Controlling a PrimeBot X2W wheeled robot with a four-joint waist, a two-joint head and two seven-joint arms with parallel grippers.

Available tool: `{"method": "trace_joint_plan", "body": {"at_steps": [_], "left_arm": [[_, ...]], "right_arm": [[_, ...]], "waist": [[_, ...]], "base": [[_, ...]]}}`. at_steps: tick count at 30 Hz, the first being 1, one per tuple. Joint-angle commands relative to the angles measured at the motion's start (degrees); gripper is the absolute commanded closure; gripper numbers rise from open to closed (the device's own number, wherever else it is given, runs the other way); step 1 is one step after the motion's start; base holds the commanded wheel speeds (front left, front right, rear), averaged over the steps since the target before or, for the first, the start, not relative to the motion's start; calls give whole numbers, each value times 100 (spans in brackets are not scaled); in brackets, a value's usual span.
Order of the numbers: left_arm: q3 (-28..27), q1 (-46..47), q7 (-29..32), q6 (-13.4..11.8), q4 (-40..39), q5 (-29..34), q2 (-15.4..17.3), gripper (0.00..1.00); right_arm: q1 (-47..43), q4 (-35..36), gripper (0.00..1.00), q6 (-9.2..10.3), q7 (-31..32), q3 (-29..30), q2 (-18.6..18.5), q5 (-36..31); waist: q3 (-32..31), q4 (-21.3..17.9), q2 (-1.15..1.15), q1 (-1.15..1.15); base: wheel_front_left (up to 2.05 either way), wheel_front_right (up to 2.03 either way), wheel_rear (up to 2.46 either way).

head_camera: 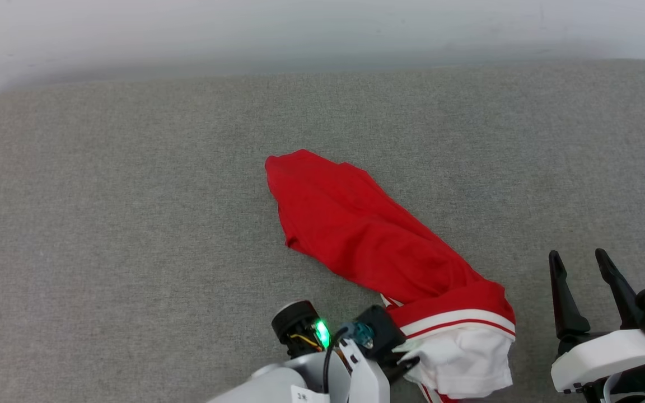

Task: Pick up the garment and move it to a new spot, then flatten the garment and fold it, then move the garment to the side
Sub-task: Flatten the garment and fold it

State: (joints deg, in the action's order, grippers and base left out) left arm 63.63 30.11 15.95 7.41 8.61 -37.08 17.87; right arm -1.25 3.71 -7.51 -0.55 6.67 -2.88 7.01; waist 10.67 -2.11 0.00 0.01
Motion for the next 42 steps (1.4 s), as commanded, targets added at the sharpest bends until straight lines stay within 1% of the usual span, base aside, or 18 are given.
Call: {"method": "trace_joint_plan", "body": {"at_steps": [1, 3, 6, 10, 14, 21, 25, 28, 30, 31, 34, 35, 36, 37, 38, 39, 40, 42], "left_arm": [[-44, 83, -114, 11, 38, -5, 44, 100], [-131, 148, -283, 6, 47, -6, 61, 100], [-341, 216, -527, -115, -9, 24, 127, 100], [-754, 226, -801, -457, -163, 9, 402, 100], [-1247, 42, -973, -859, -338, -128, 850, 100], [-2201, -594, -1183, -1605, -543, -668, 1751, 100], [-2694, -1226, -1281, -1949, -359, -1235, 2027, 100], [-2984, -1731, -1402, -2052, -58, -1724, 2007, 100], [-3058, -1992, -1479, -2029, 159, -1939, 1936, 100], [-3058, -1992, -1479, -2029, 159, -1939, 1936, 100], [-3066, -2224, -1661, -1837, 577, -2119, 1757, 100], [-3069, -2229, -1724, -1786, 672, -2147, 1697, 100], [-3069, -2229, -1724, -1786, 672, -2147, 1697, 100], [-3078, -2198, -1859, -1721, 809, -2141, 1591, 100], [-3091, -2162, -1934, -1715, 857, -2119, 1550, 63], [-3100, -2138, -2018, -1722, 900, -2083, 1511, 15], [-3108, -2107, -2121, -1737, 928, -2033, 1498, 0], [-3145, -2071, -2350, -1762, 970, -1956, 1452, 0]], "right_arm": [[49, -17, 0, 4, -36, 14, 1, 15], [37, -49, 0, 4, -44, 39, 1, 30], [29, -81, 0, 4, -55, 78, 1, 49], [25, -100, 0, 4, -69, 120, 1, 73], [2, -116, 0, 4, -85, 154, 1, 97], [-37, -132, 0, 4, -73, 214, 1, 110], [17, -144, 0, 3, -58, 204, 1, 90], [43, -158, 0, 4, -49, 182, 1, 94], [44, -164, 0, 3, -41, 188, 1, 92], [44, -164, 0, 3, -41, 188, 1, 92], [22, -154, 0, 4, 2, 216, 1, 53], [15, -145, 0, 4, 13, 231, 1, 46], [15, -145, 0, 4, 13, 231, 1, 46], [8, -112, 0, 4, 50, 245, 1, 18], [4, -101, 0, 4, 70, 247, 1, -2], [-5, -94, 0, 3, 95, 244, 1, -15], [-19, -77, 0, 4, 105, 243, 1, -24], [-64, -58, 0, 4, 154, 242, 1, -58]], "waist": [[-18, 3, 0, -1], [-41, 25, 0, -1], [-78, 87, 0, -1], [-126, 191, 0, -1], [-149, 283, 0, -1], [-131, 443, 0, -1], [-108, 481, 0, -1], [-106, 478, 0, -1], [-108, 477, 0, -1], [-108, 477, 0, -1], [-142, 485, 0, -1], [-163, 496, 0, -1], [-163, 496, 0, -1], [-206, 511, 0, -1], [-236, 517, 0, -1], [-275, 519, 0, -1], [-311, 521, 0, -1], [-398, 523, 0, -1]], "base": [[0, 0, 0], [0, 0, 0], [0, 0, 0], [0, 0, 0], [0, 0, 0], [0, 0, 0], [0, 0, 0], [0, 0, 0], [0, 0, 0], [0, 0, 0], [0, 0, 0], [0, 0, 0], [0, 0, 0], [0, 0, 0], [0, 0, 0], [0, 0, 0], [0, 0, 0], [0, 0, 0]]}}
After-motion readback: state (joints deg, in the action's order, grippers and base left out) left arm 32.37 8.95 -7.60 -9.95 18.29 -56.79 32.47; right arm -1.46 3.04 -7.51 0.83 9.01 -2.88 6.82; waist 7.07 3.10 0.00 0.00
